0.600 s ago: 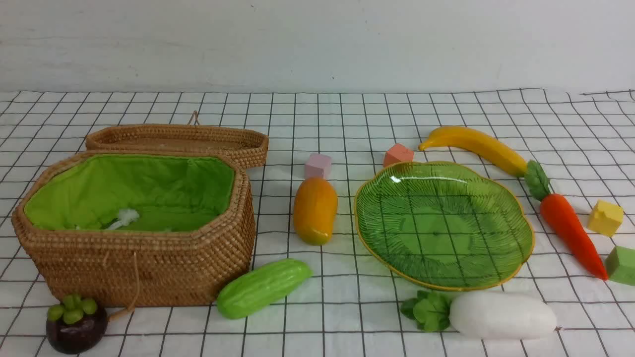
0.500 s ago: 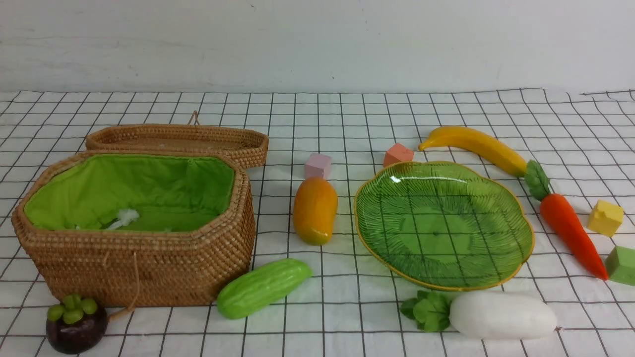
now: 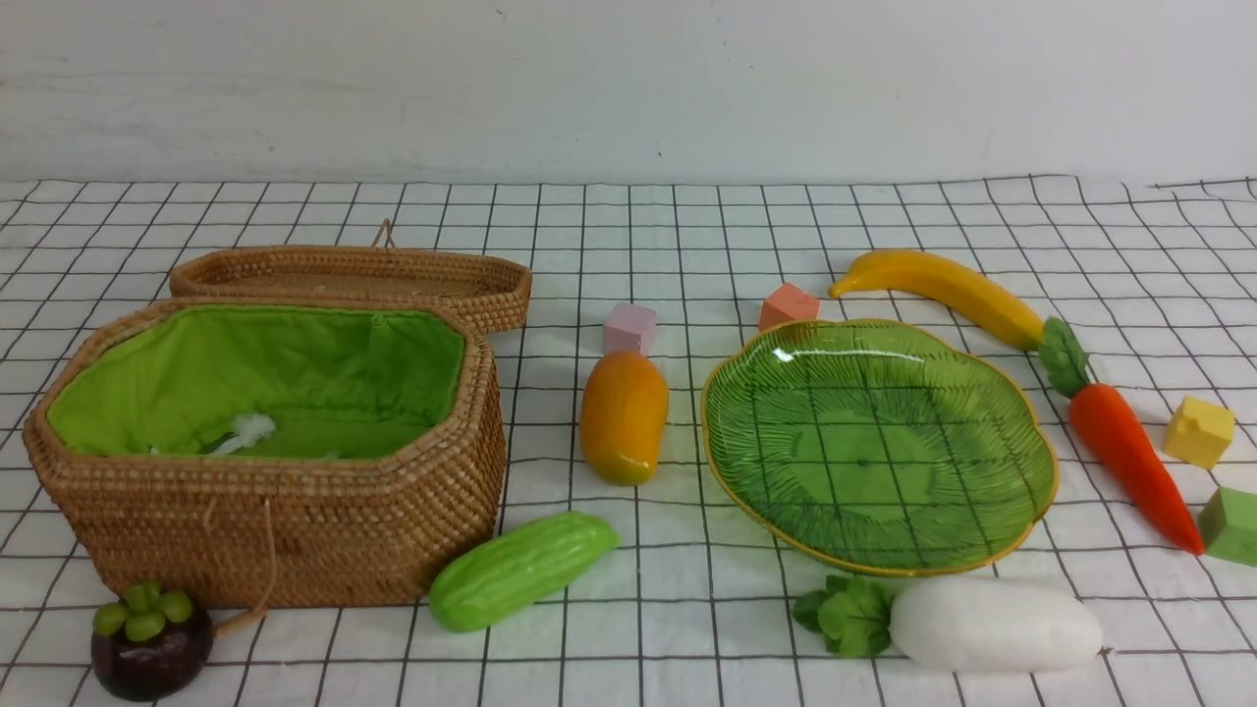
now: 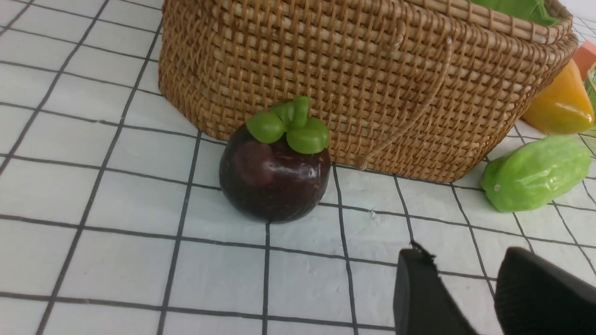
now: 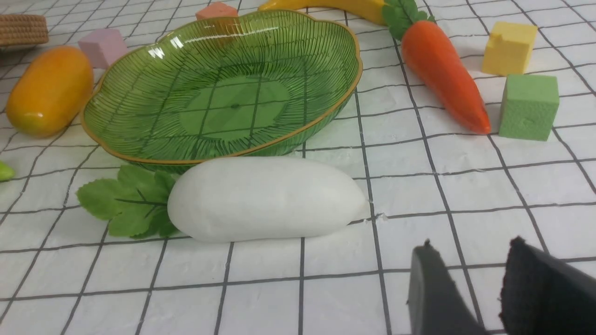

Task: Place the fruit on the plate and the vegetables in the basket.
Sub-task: Grab a mangosteen with your left arm and put it on the plate on the right

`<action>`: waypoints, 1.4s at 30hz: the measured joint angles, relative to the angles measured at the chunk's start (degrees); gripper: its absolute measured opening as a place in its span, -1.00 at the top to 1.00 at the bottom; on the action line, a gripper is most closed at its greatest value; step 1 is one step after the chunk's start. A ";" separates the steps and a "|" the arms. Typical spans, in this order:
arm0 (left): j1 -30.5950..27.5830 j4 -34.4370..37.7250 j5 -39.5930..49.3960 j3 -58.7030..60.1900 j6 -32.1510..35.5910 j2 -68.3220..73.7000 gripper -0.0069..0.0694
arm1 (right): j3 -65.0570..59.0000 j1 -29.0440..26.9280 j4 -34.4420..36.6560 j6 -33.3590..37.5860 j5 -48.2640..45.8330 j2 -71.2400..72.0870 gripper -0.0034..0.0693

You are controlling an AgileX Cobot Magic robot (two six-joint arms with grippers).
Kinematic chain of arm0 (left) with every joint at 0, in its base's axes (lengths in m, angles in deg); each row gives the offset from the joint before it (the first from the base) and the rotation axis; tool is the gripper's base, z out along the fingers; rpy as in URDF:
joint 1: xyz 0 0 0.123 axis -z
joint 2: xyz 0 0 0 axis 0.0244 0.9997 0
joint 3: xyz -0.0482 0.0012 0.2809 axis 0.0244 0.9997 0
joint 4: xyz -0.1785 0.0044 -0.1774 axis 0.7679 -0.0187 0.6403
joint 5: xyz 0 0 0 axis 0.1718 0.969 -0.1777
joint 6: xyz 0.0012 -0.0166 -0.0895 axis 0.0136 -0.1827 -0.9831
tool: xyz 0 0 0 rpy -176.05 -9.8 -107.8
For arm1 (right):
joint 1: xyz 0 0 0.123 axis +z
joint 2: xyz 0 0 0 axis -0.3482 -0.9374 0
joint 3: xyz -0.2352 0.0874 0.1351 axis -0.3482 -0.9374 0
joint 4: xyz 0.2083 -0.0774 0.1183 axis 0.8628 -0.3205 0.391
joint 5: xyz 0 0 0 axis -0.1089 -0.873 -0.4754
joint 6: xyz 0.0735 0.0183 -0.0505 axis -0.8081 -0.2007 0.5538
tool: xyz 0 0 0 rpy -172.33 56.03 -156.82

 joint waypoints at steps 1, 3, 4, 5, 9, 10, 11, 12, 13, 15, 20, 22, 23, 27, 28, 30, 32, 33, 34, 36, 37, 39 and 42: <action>0.00 0.00 0.00 0.00 0.00 0.00 0.19 | 0.00 0.00 0.00 0.00 0.00 0.00 0.23; 0.00 0.00 0.00 0.00 0.00 0.00 0.19 | 0.00 0.00 0.00 0.00 0.00 0.00 0.23; 0.00 0.00 0.00 0.00 0.00 0.00 0.19 | 0.00 0.00 0.00 0.00 0.00 0.00 0.23; 0.00 0.00 0.00 0.00 0.00 0.00 0.19 | 0.00 0.00 0.00 0.00 0.00 0.00 0.23; 0.00 0.67 -1.11 0.00 -0.52 0.00 0.19 | 0.00 0.00 0.00 0.00 0.00 0.00 0.23; 0.00 2.05 -2.23 0.00 -1.39 0.00 0.19 | 0.00 0.00 0.00 0.00 0.00 0.00 0.23; 0.00 5.69 -4.45 0.00 -4.08 0.00 0.19 | 0.00 0.00 0.00 0.00 0.00 0.00 0.23; 0.00 6.78 -5.04 0.00 -4.42 0.00 0.19 | 0.00 0.00 0.00 0.00 0.00 0.00 0.23; 0.00 11.17 -7.04 0.00 -7.12 0.00 0.19 | 0.00 0.00 0.00 0.00 0.00 0.00 0.23; 0.00 13.80 -8.90 0.00 -8.99 0.00 0.19 | 0.00 0.00 0.00 0.00 0.00 0.00 0.23; 0.00 24.26 -14.64 -0.44 -13.00 0.00 0.26 | 0.00 0.00 0.00 0.00 0.00 0.00 0.23; 0.00 24.69 -9.99 -3.13 -11.94 0.00 0.40 | 0.00 0.00 0.00 0.00 0.00 0.00 0.23; 0.00 24.69 -7.71 -4.32 -11.27 0.20 0.47 | 0.00 0.00 0.00 0.00 0.00 0.00 0.23; 0.00 23.78 2.18 -14.24 -5.92 7.61 0.83 | 0.00 0.00 0.00 0.00 0.00 0.00 0.23; 0.00 23.48 2.69 -14.77 -5.55 8.18 0.85 | 0.00 0.00 0.00 0.00 0.00 0.00 0.23; 0.00 21.17 9.77 -22.09 -0.30 17.26 0.85 | 0.00 0.00 0.00 0.00 0.00 0.00 0.23; 0.00 19.49 14.54 -27.04 2.46 24.34 0.85 | 0.00 0.00 0.00 0.00 0.00 0.00 0.23; 0.00 18.88 16.19 -28.41 3.04 26.46 0.85 | 0.00 0.00 0.00 0.00 0.00 0.00 0.23; 0.00 18.20 17.97 -30.93 4.19 30.51 0.85 | 0.00 0.00 0.00 0.00 0.00 0.00 0.23; 0.00 17.67 19.15 -32.71 5.15 33.66 0.85 | 0.00 0.00 0.00 0.00 0.00 0.00 0.23; 0.00 17.39 19.85 -34.19 6.17 36.55 0.85 | 0.00 0.00 0.00 0.00 0.00 0.00 0.23; 0.00 17.31 20.17 -36.00 7.74 40.83 0.85 | 0.00 0.00 0.00 0.00 0.00 0.00 0.23; 0.00 17.45 20.33 -37.52 9.66 45.25 0.85 | 0.00 0.00 0.00 0.00 0.00 0.00 0.23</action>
